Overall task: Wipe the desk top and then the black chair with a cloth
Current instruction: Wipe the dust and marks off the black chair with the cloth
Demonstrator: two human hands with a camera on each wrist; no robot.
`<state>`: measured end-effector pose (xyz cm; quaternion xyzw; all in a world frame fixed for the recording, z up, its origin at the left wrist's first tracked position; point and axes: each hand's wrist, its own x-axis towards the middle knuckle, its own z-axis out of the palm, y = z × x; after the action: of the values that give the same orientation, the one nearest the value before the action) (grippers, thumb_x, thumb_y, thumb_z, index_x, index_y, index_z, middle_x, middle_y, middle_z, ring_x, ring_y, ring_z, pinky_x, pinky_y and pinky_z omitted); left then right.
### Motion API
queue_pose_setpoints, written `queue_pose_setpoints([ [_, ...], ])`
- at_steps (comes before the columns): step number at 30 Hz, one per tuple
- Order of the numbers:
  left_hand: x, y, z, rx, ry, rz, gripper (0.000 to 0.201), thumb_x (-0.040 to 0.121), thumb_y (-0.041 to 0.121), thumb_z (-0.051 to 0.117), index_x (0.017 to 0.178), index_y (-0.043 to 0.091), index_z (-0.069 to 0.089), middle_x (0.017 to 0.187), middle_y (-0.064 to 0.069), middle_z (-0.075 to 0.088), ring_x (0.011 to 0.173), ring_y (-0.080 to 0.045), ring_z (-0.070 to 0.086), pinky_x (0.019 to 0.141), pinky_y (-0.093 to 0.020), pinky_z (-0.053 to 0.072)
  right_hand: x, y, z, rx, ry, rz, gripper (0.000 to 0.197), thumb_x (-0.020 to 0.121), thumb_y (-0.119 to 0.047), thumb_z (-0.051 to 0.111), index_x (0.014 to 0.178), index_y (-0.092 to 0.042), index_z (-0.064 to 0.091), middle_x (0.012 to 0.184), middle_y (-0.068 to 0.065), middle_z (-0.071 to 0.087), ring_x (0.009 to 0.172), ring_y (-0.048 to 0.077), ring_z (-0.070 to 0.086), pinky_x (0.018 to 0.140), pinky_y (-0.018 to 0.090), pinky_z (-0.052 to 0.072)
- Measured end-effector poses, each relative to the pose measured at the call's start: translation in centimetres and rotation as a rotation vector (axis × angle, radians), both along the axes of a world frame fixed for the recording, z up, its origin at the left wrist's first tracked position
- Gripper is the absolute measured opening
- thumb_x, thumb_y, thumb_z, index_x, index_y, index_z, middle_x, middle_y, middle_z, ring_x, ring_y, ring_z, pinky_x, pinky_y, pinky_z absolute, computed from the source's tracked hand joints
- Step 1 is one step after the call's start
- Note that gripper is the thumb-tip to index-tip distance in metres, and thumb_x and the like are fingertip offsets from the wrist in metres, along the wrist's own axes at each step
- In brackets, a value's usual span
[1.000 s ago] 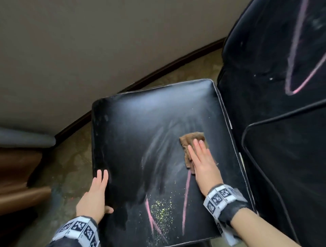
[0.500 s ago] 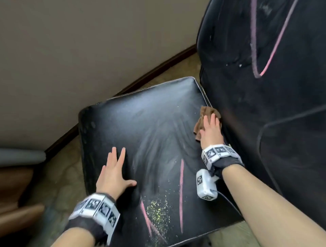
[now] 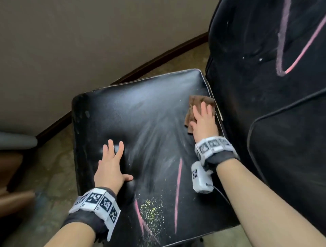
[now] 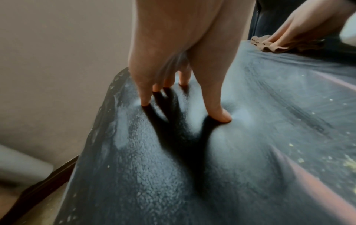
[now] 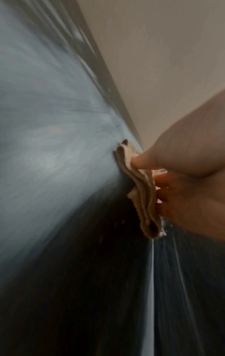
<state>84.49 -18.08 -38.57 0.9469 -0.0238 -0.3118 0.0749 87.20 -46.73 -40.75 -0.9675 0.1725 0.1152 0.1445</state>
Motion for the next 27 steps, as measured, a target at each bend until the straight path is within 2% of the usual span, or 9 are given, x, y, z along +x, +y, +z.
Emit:
queue_pose_setpoints([
  [3, 0.2, -0.2, 0.2, 0.011, 0.005, -0.008, 0.114, 0.072, 0.033, 0.079, 0.150, 0.030, -0.004, 0.156, -0.001, -0.022, 0.145, -0.019, -0.014, 0.116, -0.041, 0.023, -6.7, 2.1, -0.2, 0.148, -0.060, 0.051, 0.058, 0.096, -0.012, 0.045, 0.148, -0.018, 0.020, 0.156, 0.007, -0.005, 0.145, 0.025, -0.006, 0.105, 0.014, -0.020],
  [5, 0.4, -0.3, 0.3, 0.018, 0.014, -0.013, 0.114, 0.072, 0.035, 0.079, 0.150, 0.030, -0.005, 0.156, -0.001, -0.022, 0.145, -0.020, -0.014, 0.116, -0.039, 0.022, -6.6, 1.7, -0.1, 0.175, -0.011, 0.089, 0.057, 0.096, -0.013, 0.046, 0.147, -0.018, 0.021, 0.157, 0.005, -0.004, 0.145, 0.022, -0.006, 0.101, 0.009, -0.020],
  [9, 0.6, -0.4, 0.4, 0.030, 0.018, -0.028, 0.113, 0.073, 0.038, 0.077, 0.150, 0.030, -0.005, 0.156, -0.003, -0.021, 0.145, -0.020, -0.013, 0.116, -0.038, 0.022, 0.9, -0.3, -0.4, 0.001, 0.078, 0.082, 0.062, 0.096, -0.026, 0.046, 0.149, -0.019, 0.016, 0.157, 0.010, -0.002, 0.145, 0.027, -0.002, 0.115, 0.035, 0.002],
  [13, 0.4, -0.2, 0.4, -0.006, 0.015, -0.014, 0.112, 0.073, 0.037, 0.078, 0.150, 0.031, -0.003, 0.157, 0.000, -0.021, 0.145, -0.018, -0.015, 0.116, -0.038, 0.020, 1.5, 1.0, 0.5, 0.016, 0.082, 0.023, 0.060, 0.096, -0.024, 0.045, 0.149, -0.020, 0.017, 0.157, 0.010, -0.001, 0.145, 0.029, -0.001, 0.116, 0.043, 0.010],
  [17, -0.1, 1.4, 0.9, -0.168, -0.030, 0.009, 0.106, 0.073, 0.032, 0.079, 0.150, 0.033, 0.006, 0.157, 0.008, -0.017, 0.144, -0.010, -0.013, 0.113, -0.034, 0.028, -8.4, 7.4, -0.1, 0.077, -0.075, 0.452, 0.052, 0.080, -0.024, 0.045, 0.131, -0.017, 0.046, 0.145, 0.016, 0.037, 0.130, 0.037, 0.040, 0.100, 0.047, 0.039],
  [19, -1.6, 3.6, 1.4, -0.186, -0.080, 0.049, 0.099, 0.076, 0.027, 0.077, 0.150, 0.032, 0.012, 0.155, 0.012, -0.017, 0.143, -0.006, -0.011, 0.110, -0.030, 0.031, -13.0, 11.2, -0.5, 0.138, -0.064, 0.731, 0.050, 0.080, -0.028, 0.039, 0.130, -0.022, 0.042, 0.149, 0.008, 0.026, 0.132, 0.030, 0.031, 0.109, 0.043, 0.021],
  [21, -4.0, 6.3, 2.0, -0.139, -0.073, 0.091, 0.097, 0.078, 0.025, 0.075, 0.151, 0.029, 0.011, 0.151, 0.014, -0.019, 0.144, -0.007, -0.009, 0.112, -0.030, 0.029, -12.9, 11.8, -0.6, 0.157, -0.105, 0.869, 0.047, 0.083, -0.027, 0.038, 0.129, -0.025, 0.049, 0.147, 0.001, 0.035, 0.133, 0.023, 0.034, 0.110, 0.036, 0.016],
  [24, -8.3, 9.9, 2.7, -0.077, 0.035, 0.158, 0.097, 0.081, 0.030, 0.071, 0.150, 0.031, 0.003, 0.153, 0.014, -0.019, 0.146, -0.011, 0.000, 0.112, -0.031, 0.030, -9.4, 11.2, -0.3, 0.139, -0.111, 0.708, 0.050, 0.081, -0.021, 0.034, 0.124, -0.020, 0.061, 0.136, 0.003, 0.053, 0.129, 0.021, 0.044, 0.105, 0.034, 0.024],
  [27, -11.7, 11.4, 2.8, -0.128, 0.133, 0.238, 0.092, 0.085, 0.031, 0.067, 0.148, 0.037, -0.001, 0.150, 0.021, -0.017, 0.145, -0.008, 0.005, 0.111, -0.028, 0.032, -11.8, 15.8, -0.7, 0.202, -0.063, 0.419, 0.058, 0.081, -0.017, 0.027, 0.135, -0.017, 0.044, 0.143, 0.008, 0.045, 0.136, 0.021, 0.025, 0.109, 0.036, 0.019],
])
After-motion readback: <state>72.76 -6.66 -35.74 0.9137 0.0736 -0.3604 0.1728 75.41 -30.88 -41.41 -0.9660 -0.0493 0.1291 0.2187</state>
